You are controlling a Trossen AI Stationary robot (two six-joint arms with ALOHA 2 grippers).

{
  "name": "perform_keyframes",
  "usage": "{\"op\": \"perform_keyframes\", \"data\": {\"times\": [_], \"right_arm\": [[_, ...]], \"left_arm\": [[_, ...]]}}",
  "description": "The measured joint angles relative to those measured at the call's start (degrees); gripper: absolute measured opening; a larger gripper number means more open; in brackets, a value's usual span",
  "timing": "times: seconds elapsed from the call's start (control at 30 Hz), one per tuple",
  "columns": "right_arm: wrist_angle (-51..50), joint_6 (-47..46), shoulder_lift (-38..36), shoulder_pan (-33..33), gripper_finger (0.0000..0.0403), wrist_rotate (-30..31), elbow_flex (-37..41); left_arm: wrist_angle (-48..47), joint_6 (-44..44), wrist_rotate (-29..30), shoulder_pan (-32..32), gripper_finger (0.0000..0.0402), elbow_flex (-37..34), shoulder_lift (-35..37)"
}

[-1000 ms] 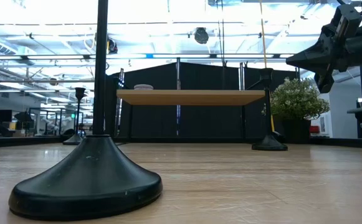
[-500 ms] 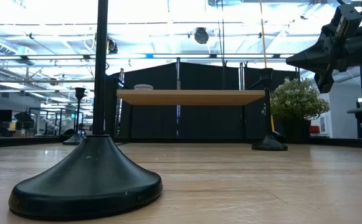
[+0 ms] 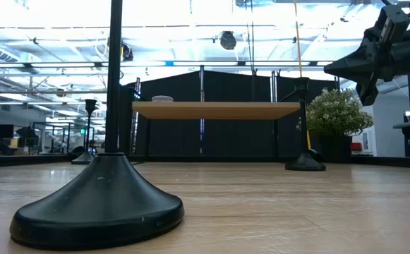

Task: Pick & Place candle stick holders
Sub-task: Put the white patterned scented candle on the shelf

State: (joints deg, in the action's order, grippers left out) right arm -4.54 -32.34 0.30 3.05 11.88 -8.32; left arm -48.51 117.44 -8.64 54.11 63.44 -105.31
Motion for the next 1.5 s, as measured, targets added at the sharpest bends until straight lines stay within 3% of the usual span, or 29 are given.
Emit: {"op": "perform_keyframes", "data": {"times": [0.3, 0.53, 0.9, 1.13, 1.5], "right_arm": [[0.0, 0.0, 0.0, 0.0, 0.0, 0.0, 0.0], [0.0, 0.0, 0.0, 0.0, 0.0, 0.0, 0.0], [0.0, 0.0, 0.0, 0.0, 0.0, 0.0, 0.0], [0.0, 0.0, 0.0, 0.0, 0.0, 0.0, 0.0], [0.0, 0.2, 0.0, 0.0, 0.0, 0.0, 0.0]], "left_arm": [[-0.2, -2.9, -0.6, -2.4, 0.0297, -0.1, 0.5], [-2.0, -4.8, 1.9, -5.7, 0.0297, -0.3, 5.4], [-2.6, -10.0, 14.8, -14.8, 0.0297, 0.0, 18.2], [-2.7, -24.9, 23.5, -25.2, 0.0297, 5.0, 21.1], [-5.3, -61.2, 28.9, -48.5, 0.0297, 17.2, 21.1]]}}
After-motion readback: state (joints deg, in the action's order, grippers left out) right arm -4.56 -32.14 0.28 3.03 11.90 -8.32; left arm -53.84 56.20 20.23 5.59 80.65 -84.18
